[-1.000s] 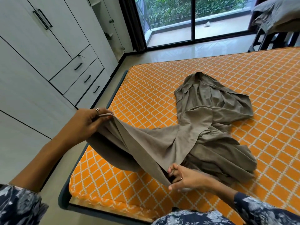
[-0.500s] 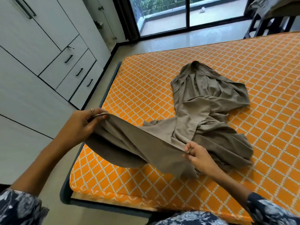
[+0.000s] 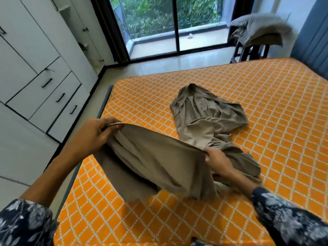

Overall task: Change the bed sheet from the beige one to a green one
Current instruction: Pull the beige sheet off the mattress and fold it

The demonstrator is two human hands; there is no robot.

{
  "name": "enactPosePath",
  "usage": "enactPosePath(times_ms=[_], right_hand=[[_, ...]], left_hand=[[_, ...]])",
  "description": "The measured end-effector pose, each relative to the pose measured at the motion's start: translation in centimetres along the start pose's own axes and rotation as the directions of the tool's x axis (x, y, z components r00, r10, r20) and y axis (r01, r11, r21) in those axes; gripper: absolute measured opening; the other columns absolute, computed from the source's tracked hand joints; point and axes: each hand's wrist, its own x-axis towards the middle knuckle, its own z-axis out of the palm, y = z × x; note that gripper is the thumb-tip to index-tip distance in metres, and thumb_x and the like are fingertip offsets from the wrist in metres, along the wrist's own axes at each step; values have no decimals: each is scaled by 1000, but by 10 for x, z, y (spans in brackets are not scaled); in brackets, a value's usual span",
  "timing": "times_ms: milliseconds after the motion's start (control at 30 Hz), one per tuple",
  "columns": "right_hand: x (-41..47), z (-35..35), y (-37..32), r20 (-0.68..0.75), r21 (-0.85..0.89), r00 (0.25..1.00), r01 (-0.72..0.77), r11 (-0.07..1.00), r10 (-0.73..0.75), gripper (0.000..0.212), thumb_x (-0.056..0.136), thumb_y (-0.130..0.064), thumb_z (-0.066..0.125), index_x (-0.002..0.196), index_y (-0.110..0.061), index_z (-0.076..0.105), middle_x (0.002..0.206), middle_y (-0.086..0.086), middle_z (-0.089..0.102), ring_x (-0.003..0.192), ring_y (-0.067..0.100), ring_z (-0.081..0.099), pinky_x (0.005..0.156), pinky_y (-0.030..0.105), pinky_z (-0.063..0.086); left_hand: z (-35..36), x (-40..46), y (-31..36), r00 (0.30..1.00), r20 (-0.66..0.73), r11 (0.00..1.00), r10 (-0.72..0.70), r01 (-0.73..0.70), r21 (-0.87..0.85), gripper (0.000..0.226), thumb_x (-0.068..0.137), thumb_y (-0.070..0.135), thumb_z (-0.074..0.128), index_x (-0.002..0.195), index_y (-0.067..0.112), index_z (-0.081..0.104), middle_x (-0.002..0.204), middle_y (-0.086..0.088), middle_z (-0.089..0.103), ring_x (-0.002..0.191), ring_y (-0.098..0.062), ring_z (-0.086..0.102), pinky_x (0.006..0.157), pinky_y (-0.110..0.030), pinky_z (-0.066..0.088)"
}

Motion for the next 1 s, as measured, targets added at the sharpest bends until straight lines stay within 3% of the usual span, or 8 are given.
enactPosePath(times_ms=[300,400,467,600,700,767,867,1000], right_hand=[[7,-14,-28,471,-79,880,110,991,-60,14,83,-13,62,95,-15,68,91,5,68,89,22,66,72,27,51],[37,-89,-53,79,-110,993,95,989,-87,14,83,-3,56,81,-12,66,80,6,66,75,18,61,62,27,45],[52,-177,-84,-290,-108,943,135,985,-161,15,78,-6,56,84,-3,69,86,19,69,81,27,62,65,30,43],[15,-307,-173,-792,93,582,409,908,-182,22,86,2,48,99,-7,63,75,9,64,57,4,65,59,17,51],[-15,-320,-213,-941,83,317,551,830,-116,22,95,-3,39,107,-17,51,77,-4,54,55,7,56,59,23,45],[-1,-295,-209,-920,68,380,390,918,-93,25,97,-5,37,118,-11,47,87,5,54,73,22,52,66,32,37],[36,-234,-172,-562,37,816,185,982,-132,22,97,-6,42,116,2,52,110,25,58,106,35,55,80,36,35],[37,-291,-160,-674,-58,724,151,987,-150,24,92,-4,46,107,7,61,114,31,59,110,42,54,87,37,37]], left_hand=[[-21,16,-20,992,-123,999,37,-38,-10,43,92,21,61,81,62,58,78,45,57,72,25,53,62,-3,37],[-43,28,-23,979,-205,1000,4,-9,-25,37,86,35,49,82,72,53,79,41,59,71,23,54,63,-12,41],[-62,42,-18,955,-295,999,11,-21,-33,31,86,38,50,81,68,57,76,41,59,72,21,54,65,-11,41],[-99,70,-10,843,-534,991,68,-121,-64,16,96,23,55,102,26,70,87,9,70,83,-7,62,69,-12,44],[-127,79,-2,744,-660,977,100,-199,-76,27,98,25,52,91,47,65,83,31,66,78,12,58,67,-6,41],[-138,82,0,717,-694,978,69,-186,-95,29,96,33,51,85,57,63,80,31,65,75,15,56,67,-8,41],[-133,82,-9,739,-673,993,36,-103,-60,23,97,26,52,92,41,69,86,0,70,79,-6,60,74,-19,43],[-128,92,-1,787,-607,994,110,-75,82,24,95,19,57,107,3,70,96,-21,70,88,-34,64,76,-34,42]])
